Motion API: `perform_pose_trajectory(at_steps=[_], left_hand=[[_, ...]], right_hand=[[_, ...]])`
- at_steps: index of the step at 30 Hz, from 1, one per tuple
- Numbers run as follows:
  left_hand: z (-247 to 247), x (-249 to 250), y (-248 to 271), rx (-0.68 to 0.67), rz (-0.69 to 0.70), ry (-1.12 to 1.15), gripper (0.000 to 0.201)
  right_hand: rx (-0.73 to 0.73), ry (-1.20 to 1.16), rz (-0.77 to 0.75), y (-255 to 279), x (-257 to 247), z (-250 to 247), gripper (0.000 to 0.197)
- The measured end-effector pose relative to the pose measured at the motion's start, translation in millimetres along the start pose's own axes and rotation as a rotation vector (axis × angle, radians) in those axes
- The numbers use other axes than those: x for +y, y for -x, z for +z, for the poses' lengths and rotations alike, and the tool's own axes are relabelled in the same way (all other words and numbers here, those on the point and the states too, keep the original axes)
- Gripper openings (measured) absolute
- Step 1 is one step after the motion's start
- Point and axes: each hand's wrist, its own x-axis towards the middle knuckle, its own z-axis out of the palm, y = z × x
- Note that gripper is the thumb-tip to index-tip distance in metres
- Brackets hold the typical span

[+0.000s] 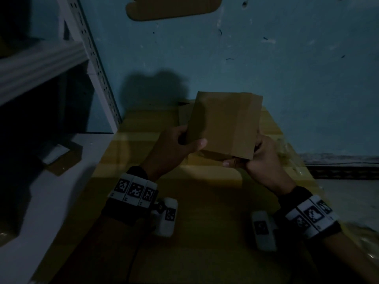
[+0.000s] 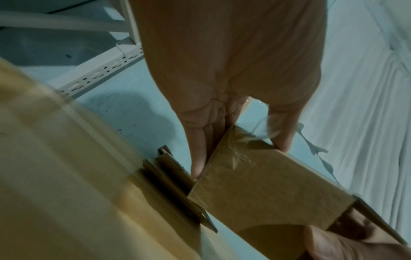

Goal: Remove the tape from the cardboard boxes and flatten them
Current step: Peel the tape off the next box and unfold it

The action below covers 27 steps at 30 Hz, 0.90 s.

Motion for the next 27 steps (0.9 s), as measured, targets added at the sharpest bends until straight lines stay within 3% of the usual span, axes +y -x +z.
perform_pose_trajectory(at_steps=[2,4,7,11,16,22,27], left_hand=[[1.4,-3.1,-3.5,0.027,0.022,-0.032,0.043],[2.8,-3.8,-6.2,0.143,0.062,-0.102,0.051],[4.8,-4.9,-9.6,0.244,0.167,-0.354,0.033],[11.3,-5.1,-9.3,0.216,0.238,-0.595,0.023],[17.4,-8.7,-6.3,0.128,0.243,-0.601,0.020],[17.1,-7.3,-8.9,0.181,0.171,-0.555,0.019],[18.6,-11.0,-7.6,0.117,0.173,-0.571,0.019]], right_hand=[[0.021,0.029,-0.017,-0.6,1.6,0.0,0.039],[0.048,0.060,-0.032,-2.4,2.1,-0.2,0.038],[0.058,0.065,-0.056,-4.2,2.8,-1.3,0.035],[0.059,0.095,-0.034,-3.2,4.0,-3.5,0.039],[0.063,0.135,-0.010,-2.3,1.8,-2.4,0.043],[0.084,0.131,-0.014,-2.5,-4.5,-2.5,0.047],[0.074,0.165,-0.004,-0.9,-7.4,-1.8,0.048]])
